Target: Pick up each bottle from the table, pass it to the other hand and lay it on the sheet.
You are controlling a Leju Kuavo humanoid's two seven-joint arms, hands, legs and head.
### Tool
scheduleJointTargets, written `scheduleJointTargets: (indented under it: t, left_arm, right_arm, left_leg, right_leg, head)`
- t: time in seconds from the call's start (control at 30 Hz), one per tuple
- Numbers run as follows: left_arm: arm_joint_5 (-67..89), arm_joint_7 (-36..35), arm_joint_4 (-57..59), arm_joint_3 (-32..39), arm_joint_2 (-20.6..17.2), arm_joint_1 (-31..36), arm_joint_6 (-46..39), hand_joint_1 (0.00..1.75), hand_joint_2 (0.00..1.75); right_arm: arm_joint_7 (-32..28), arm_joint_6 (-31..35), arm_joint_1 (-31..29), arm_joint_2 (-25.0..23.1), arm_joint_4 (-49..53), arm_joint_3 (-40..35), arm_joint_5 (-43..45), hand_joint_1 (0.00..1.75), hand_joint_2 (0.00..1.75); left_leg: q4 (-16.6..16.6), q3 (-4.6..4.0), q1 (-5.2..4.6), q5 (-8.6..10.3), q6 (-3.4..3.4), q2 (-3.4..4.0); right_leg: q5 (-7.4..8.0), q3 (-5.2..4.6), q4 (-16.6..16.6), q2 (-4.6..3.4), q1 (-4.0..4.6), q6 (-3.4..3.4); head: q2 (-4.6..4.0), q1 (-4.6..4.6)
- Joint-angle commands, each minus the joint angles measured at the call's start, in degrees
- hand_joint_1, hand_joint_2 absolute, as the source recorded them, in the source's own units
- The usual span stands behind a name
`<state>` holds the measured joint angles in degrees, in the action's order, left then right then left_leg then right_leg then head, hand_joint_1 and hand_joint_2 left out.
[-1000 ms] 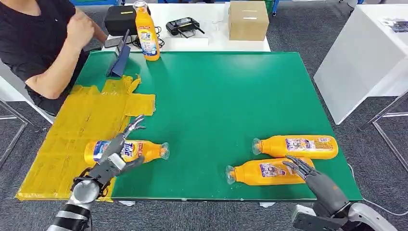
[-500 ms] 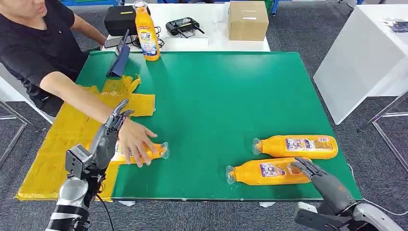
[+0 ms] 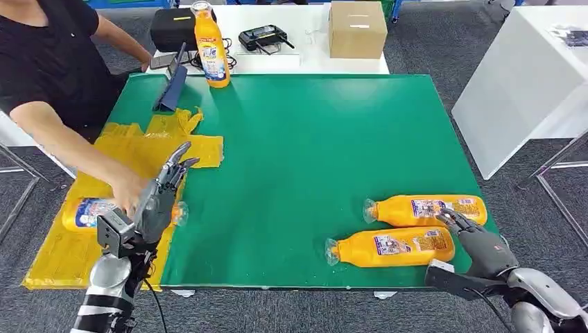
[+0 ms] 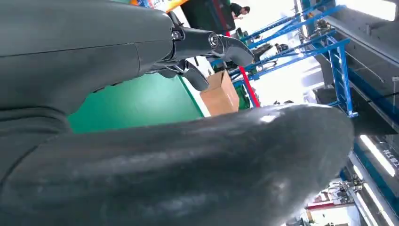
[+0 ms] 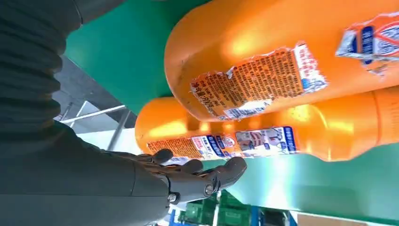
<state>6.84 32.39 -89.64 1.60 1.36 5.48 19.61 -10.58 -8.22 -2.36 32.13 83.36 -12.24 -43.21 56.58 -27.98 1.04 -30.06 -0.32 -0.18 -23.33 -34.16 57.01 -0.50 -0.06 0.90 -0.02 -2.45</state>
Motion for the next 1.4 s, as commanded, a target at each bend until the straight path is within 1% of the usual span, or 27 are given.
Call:
scheduleJointTargets:
  t: [0.03, 0.1, 0.17, 0.23, 0.27, 0.33, 0.4, 0.47, 0.5, 0.53, 0.57, 0.67, 0.8, 0.97, 1.07, 1.1, 1.13, 1.23, 1.27, 1.3, 1.33, 1.4]
  left_arm:
    - [-0.30, -0.36, 3.80, -0.93, 0.62, 2.87, 0.30, 0.00, 0.00]
    - [-0.45, -0.42, 4.16, -0.94, 0.70, 3.26, 0.38, 0.00, 0.00]
    - [-0.53, -0.52, 4.40, -0.96, 0.75, 3.52, 0.43, 0.00, 0.00]
    - [-0.55, -0.57, 4.40, -0.96, 0.76, 3.54, 0.44, 0.00, 0.00]
    - [-0.55, -0.57, 4.40, -0.96, 0.76, 3.54, 0.44, 0.00, 0.00]
    - [-0.55, -0.57, 4.41, -0.95, 0.75, 3.50, 0.44, 0.00, 0.00]
    - [-0.55, -0.57, 4.34, -0.95, 0.76, 3.47, 0.47, 0.00, 0.00]
    - [-0.57, -0.69, 4.29, -0.78, 0.93, 3.40, 0.35, 0.00, 0.00]
    - [-0.57, -0.72, 4.15, -0.65, 0.98, 3.24, 0.36, 0.00, 0.00]
    - [-0.59, -0.75, 3.92, -0.48, 1.11, 2.94, 0.32, 0.00, 0.00]
    - [-0.60, -0.75, 3.66, -0.35, 1.20, 2.65, 0.40, 0.00, 0.00]
    - [-0.68, -0.79, 3.54, 0.26, 1.62, 2.42, 0.48, 0.00, 0.00]
    - [-1.93, -1.16, 3.96, 0.98, 2.26, 2.55, 1.13, 0.00, 0.00]
    - [-1.92, -1.16, 4.15, 0.97, 2.23, 2.64, 1.17, 0.00, 0.00]
    - [-1.92, -1.16, 4.13, 0.97, 2.25, 2.67, 1.20, 0.00, 0.00]
    - [-2.04, -1.15, 4.30, 1.06, 2.37, 2.80, 1.29, 0.00, 0.00]
    - [-2.08, -1.15, 4.46, 1.00, 2.43, 2.94, 1.39, 0.00, 0.00]
    - [-2.23, -1.21, 5.86, 0.75, 2.73, 4.19, 1.50, 0.00, 0.00]
    - [-2.23, -1.22, 6.75, 0.44, 2.84, 4.99, 1.56, 0.00, 0.00]
    - [-2.30, -1.26, 7.20, 0.19, 2.91, 5.45, 1.57, 0.00, 0.00]
    - [-2.40, -1.34, 7.46, -0.06, 2.93, 5.80, 1.48, 0.00, 0.00]
    - [-2.62, -1.58, 8.32, -0.73, 2.95, 6.72, 1.27, 0.00, 0.00]
  right_arm:
    - [-0.76, 0.21, -6.96, -4.40, -11.89, -3.71, -2.34, 0.00, 1.75]
    - [-1.17, 0.81, -8.72, -5.92, -14.06, -5.30, -3.20, 0.00, 1.75]
    - [-1.57, 1.19, -10.33, -7.48, -15.70, -7.60, -4.04, 0.00, 1.75]
    - [-1.40, 1.49, -10.64, -7.89, -15.92, -8.34, -4.22, 0.00, 1.75]
    - [-1.40, 1.49, -10.64, -7.89, -15.92, -8.34, -4.22, 0.00, 1.75]
    - [-1.40, 1.50, -10.59, -7.77, -15.94, -8.31, -4.22, 0.00, 1.75]
    - [-1.49, 1.51, -10.57, -7.96, -15.73, -8.63, -4.30, 0.00, 1.75]
    - [-1.93, 1.60, -11.36, -9.62, -16.49, -10.80, -5.08, 0.00, 1.75]
    - [-1.90, 2.25, -11.70, -10.44, -16.89, -11.95, -5.70, 0.00, 1.75]
    - [-1.90, 3.03, -11.74, -11.69, -17.12, -12.83, -6.15, 0.00, 1.75]
    - [-1.63, 3.56, -11.74, -12.85, -17.28, -14.17, -6.84, 0.00, 1.75]
    - [-1.05, 4.29, -12.32, -14.54, -18.16, -17.12, -7.73, 0.00, 1.75]
    - [-0.93, 4.77, -12.26, -15.14, -19.24, -19.69, -7.40, 0.00, 1.75]
    - [-0.91, 4.72, -12.26, -15.04, -19.71, -19.94, -7.39, 0.00, 1.75]
    - [-0.94, 4.56, -12.41, -14.81, -19.74, -20.11, -7.54, 0.00, 1.75]
    - [-0.85, 4.10, -12.48, -14.55, -20.30, -21.22, -8.04, 0.00, 1.75]
    - [-0.71, 3.41, -12.46, -14.36, -21.16, -22.53, -8.81, 0.00, 1.75]
    - [-0.62, 3.31, -11.54, -15.23, -26.60, -25.65, -10.33, 0.00, 1.75]
    - [-0.50, 3.37, -11.29, -15.94, -29.99, -26.78, -10.56, 1.43, 1.75]
    - [0.03, 3.99, -10.93, -16.19, -31.84, -27.47, -11.14, 1.75, 1.75]
    - [0.37, 4.49, -10.44, -16.39, -33.37, -27.82, -11.27, 1.75, 1.75]
    - [0.90, 5.36, -9.43, -16.59, -36.16, -27.71, -10.78, 1.75, 1.75]
  left_leg:
    - [-0.13, 0.16, 0.02, 0.01, 0.05, 0.06]
    - [-0.25, 0.30, 0.02, 0.03, 0.10, 0.13]
    - [-0.25, 0.24, 0.03, 0.05, 0.07, 0.17]
    - [-0.10, 0.08, 0.04, 0.00, 0.02, 0.14]
    - [-0.20, 0.21, 0.03, 0.02, 0.04, 0.20]
    - [-0.10, 0.10, 0.02, 0.00, 0.02, 0.07]
    - [-0.12, 0.18, 0.02, 0.01, 0.03, 0.03]
    - [-0.10, 0.18, 0.05, -0.01, 0.03, 0.08]
    - [-0.19, 0.30, 0.07, 0.00, 0.05, 0.16]
    - [-0.13, 0.19, 0.07, -0.01, 0.03, 0.17]
    - [-0.20, 0.26, 0.07, 0.00, 0.06, 0.25]
    - [-0.19, 0.25, 0.07, 0.00, 0.03, 0.29]
    - [-0.16, 0.22, 0.07, 0.00, 0.02, 0.19]
    - [-0.21, 0.32, 0.08, 0.02, 0.06, 0.13]
    - [-0.10, 0.20, 0.06, 0.01, 0.03, 0.04]
    - [-0.20, 0.32, 0.07, 0.02, 0.06, 0.06]
    - [-0.12, 0.22, 0.05, 0.02, 0.03, 0.05]
    - [-0.16, 0.28, 0.09, 0.03, 0.02, -0.02]
    - [-0.28, 0.39, 0.10, 0.06, 0.04, -0.06]
    - [-0.24, 0.42, 0.14, 0.05, 0.03, -0.06]
    - [-0.35, 0.54, 0.14, 0.10, 0.04, -0.12]
    - [-0.25, 0.64, 0.18, 0.03, 0.00, 0.01]
  right_leg:
    - [0.05, 0.16, -0.16, -0.02, 0.03, 0.02]
    - [0.10, 0.29, -0.29, -0.07, 0.03, 0.03]
    - [0.14, 0.27, -0.30, -0.11, 0.05, 0.02]
    - [0.07, 0.12, -0.13, -0.11, 0.04, -0.01]
    - [0.10, 0.20, -0.21, -0.15, 0.03, 0.00]
    - [0.04, 0.10, -0.10, -0.04, 0.03, 0.00]
    - [0.02, 0.14, -0.12, 0.01, 0.03, 0.01]
    - [0.04, 0.13, -0.12, -0.05, 0.05, 0.01]
    - [0.07, 0.23, -0.21, -0.11, 0.07, 0.02]
    - [0.06, 0.17, -0.15, -0.14, 0.07, 0.01]
    - [0.10, 0.22, -0.22, -0.19, 0.07, 0.02]
    - [0.08, 0.20, -0.18, -0.22, 0.07, 0.00]
    - [0.04, 0.19, -0.14, -0.13, 0.07, 0.00]
    - [0.05, 0.26, -0.20, -0.07, 0.08, 0.03]
    - [0.02, 0.17, -0.09, -0.02, 0.06, 0.02]
    - [0.04, 0.28, -0.19, -0.02, 0.07, 0.03]
    - [0.02, 0.18, -0.10, -0.02, 0.05, 0.02]
    - [0.02, 0.31, -0.17, 0.05, 0.09, 0.01]
    - [0.04, 0.42, -0.28, 0.11, 0.10, 0.01]
    - [0.04, 0.42, -0.28, 0.11, 0.15, 0.00]
    - [0.06, 0.54, -0.39, 0.19, 0.15, 0.01]
    - [0.03, 0.66, -0.30, 0.04, 0.20, 0.00]
  head:
    - [0.00, -0.02]
    - [0.00, 0.00]
    - [0.00, 0.00]
    - [0.00, 0.00]
    - [0.00, 0.00]
    - [0.00, 0.00]
    - [0.00, -0.02]
    - [0.00, 0.00]
    - [0.00, -0.02]
    - [0.00, 0.00]
    - [0.00, 0.00]
    - [0.00, 0.02]
    - [0.00, 0.00]
    - [0.00, 0.00]
    - [0.00, 0.02]
    - [0.00, 0.00]
    - [0.00, 0.00]
    - [0.00, 0.02]
    - [0.00, 0.00]
    - [0.00, 0.02]
    - [0.00, 0.00]
    - [0.00, 0.00]
